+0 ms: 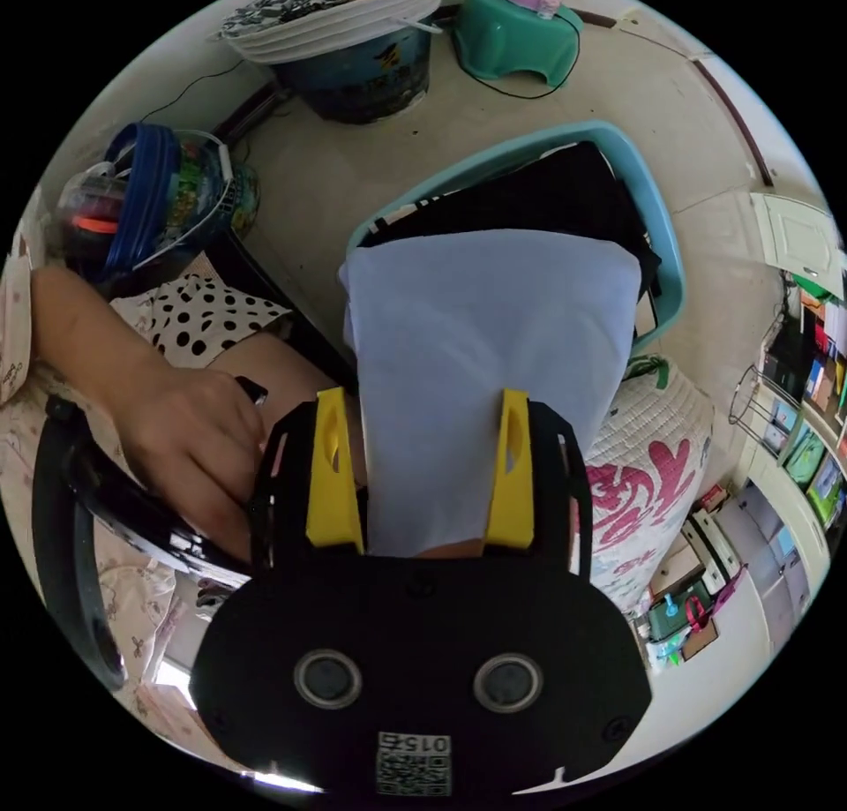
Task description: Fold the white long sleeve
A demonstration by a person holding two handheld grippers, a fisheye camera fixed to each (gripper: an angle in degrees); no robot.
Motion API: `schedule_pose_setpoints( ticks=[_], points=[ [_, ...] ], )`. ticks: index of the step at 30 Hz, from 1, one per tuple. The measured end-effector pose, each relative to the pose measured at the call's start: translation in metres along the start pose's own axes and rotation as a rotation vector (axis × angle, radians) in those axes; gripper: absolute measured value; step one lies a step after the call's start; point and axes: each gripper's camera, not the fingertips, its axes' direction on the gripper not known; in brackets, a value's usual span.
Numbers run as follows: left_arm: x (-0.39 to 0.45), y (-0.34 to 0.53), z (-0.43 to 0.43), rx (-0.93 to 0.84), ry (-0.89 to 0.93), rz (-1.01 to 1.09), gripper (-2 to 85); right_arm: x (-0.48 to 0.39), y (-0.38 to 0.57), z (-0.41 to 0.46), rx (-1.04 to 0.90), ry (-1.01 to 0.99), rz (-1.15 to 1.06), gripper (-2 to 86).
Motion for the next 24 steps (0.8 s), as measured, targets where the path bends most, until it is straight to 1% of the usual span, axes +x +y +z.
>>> schedule_pose_setpoints(
  ticks=[1, 7, 10, 12, 14, 15, 16, 17, 18, 20, 21, 23, 24],
  points=[
    [0.002, -0.003, 0.003, -0.011, -0.011, 0.004, 1.4, -0.003, 0.004, 0.007, -0.004, 0.004, -0.001, 22.0],
    [0.003, -0.004, 0.013, -0.044, -0.054, 0.048, 1.6, -0.029, 0.017, 0.058, -0.116, 0.24, -0.051, 17.8],
    [-0.01, 0.005, 0.015, -0.033, -0.044, 0.018, 1.8, -0.018, 0.028, 0.055, -0.063, 0.237, 0.018, 13.5],
    [-0.027, 0.011, 0.017, -0.019, 0.002, -0.031, 2.0, 0.001, 0.041, 0.045, 0.006, 0.171, 0.103, 11.7],
    [-0.053, 0.024, 0.017, 0.004, 0.072, -0.086, 2.1, 0.041, 0.072, 0.026, 0.159, -0.021, 0.258, 10.6],
    [-0.061, 0.028, 0.016, 0.011, 0.093, -0.104, 2.2, 0.053, 0.082, 0.022, 0.202, -0.079, 0.3, 10.4],
    [-0.078, 0.037, 0.014, 0.027, 0.158, -0.15, 2.2, 0.076, 0.104, 0.016, 0.288, -0.196, 0.383, 10.1],
    [-0.1, 0.051, 0.013, 0.046, 0.235, -0.225, 2.5, 0.099, 0.131, 0.012, 0.386, -0.319, 0.471, 10.0],
    [-0.113, 0.059, 0.012, 0.054, 0.27, -0.281, 2.6, 0.11, 0.145, 0.011, 0.436, -0.376, 0.513, 10.0],
    [-0.167, 0.106, 0.008, 0.105, 0.37, -0.564, 4.1, 0.144, 0.2, 0.016, 0.646, -0.59, 0.657, 9.9],
    [-0.179, 0.12, 0.005, 0.13, 0.374, -0.626, 5.0, 0.149, 0.213, 0.019, 0.698, -0.639, 0.687, 9.8],
    [-0.216, 0.165, -0.012, 0.219, 0.288, -0.793, 10.7, 0.161, 0.252, 0.03, 0.876, -0.785, 0.791, 9.8],
    [-0.223, 0.172, -0.014, 0.225, 0.26, -0.822, 12.9, 0.161, 0.257, 0.029, 0.915, -0.787, 0.8, 9.7]
  ],
)
